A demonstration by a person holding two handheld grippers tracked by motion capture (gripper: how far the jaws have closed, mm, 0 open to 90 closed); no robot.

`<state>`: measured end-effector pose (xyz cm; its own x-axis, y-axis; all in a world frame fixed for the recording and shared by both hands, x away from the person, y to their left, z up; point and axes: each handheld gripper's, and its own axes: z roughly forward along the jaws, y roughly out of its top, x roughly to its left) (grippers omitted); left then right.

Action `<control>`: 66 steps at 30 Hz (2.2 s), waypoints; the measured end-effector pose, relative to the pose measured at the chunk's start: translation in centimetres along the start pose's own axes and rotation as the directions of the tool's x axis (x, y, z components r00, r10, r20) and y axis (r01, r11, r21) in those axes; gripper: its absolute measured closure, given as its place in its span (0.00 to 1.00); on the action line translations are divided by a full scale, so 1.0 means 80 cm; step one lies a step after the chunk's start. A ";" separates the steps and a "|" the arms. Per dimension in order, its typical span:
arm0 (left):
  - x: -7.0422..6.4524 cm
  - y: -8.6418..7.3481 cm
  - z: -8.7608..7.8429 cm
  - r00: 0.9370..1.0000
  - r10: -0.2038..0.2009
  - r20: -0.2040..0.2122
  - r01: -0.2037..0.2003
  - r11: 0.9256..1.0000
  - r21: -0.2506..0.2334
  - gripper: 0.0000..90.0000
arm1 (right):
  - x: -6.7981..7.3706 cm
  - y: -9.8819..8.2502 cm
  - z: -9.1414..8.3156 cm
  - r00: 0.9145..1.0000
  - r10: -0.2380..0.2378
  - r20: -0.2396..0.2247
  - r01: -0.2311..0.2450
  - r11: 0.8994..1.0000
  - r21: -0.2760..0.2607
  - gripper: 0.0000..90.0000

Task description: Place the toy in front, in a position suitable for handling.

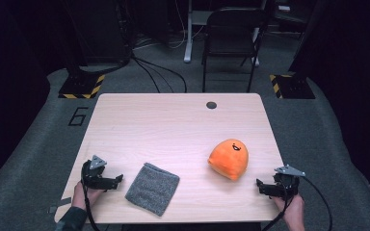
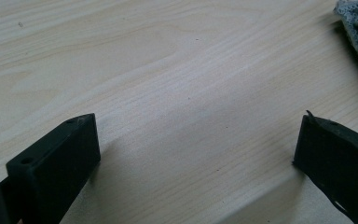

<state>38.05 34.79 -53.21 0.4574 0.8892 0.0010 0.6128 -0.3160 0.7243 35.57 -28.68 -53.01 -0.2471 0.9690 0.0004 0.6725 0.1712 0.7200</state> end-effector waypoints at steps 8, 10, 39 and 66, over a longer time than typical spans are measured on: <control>0.001 0.001 -0.001 1.000 0.010 0.006 -0.010 1.000 0.010 0.00 | 0.000 0.000 0.000 1.000 0.003 0.001 -0.003 1.000 -0.001 0.00; 0.001 0.001 -0.001 1.000 0.010 0.006 -0.010 1.000 0.010 0.00 | 0.000 0.000 0.000 1.000 0.002 0.001 -0.002 1.000 -0.001 0.00; 0.001 0.001 -0.001 1.000 0.010 0.008 -0.010 1.000 0.009 0.00 | 0.021 0.059 -0.039 0.968 -0.213 -0.135 0.216 0.976 0.004 0.00; 0.001 0.001 -0.001 1.000 0.011 0.008 -0.011 1.000 0.009 0.00 | 0.096 0.164 -0.024 0.842 -0.440 -0.314 0.442 0.894 -0.066 0.00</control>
<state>38.08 34.84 -53.13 0.4694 0.8830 0.0038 0.6134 -0.3292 0.7179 41.14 -19.30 -42.24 -0.7225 0.6843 -0.0983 0.4461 0.5701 0.6900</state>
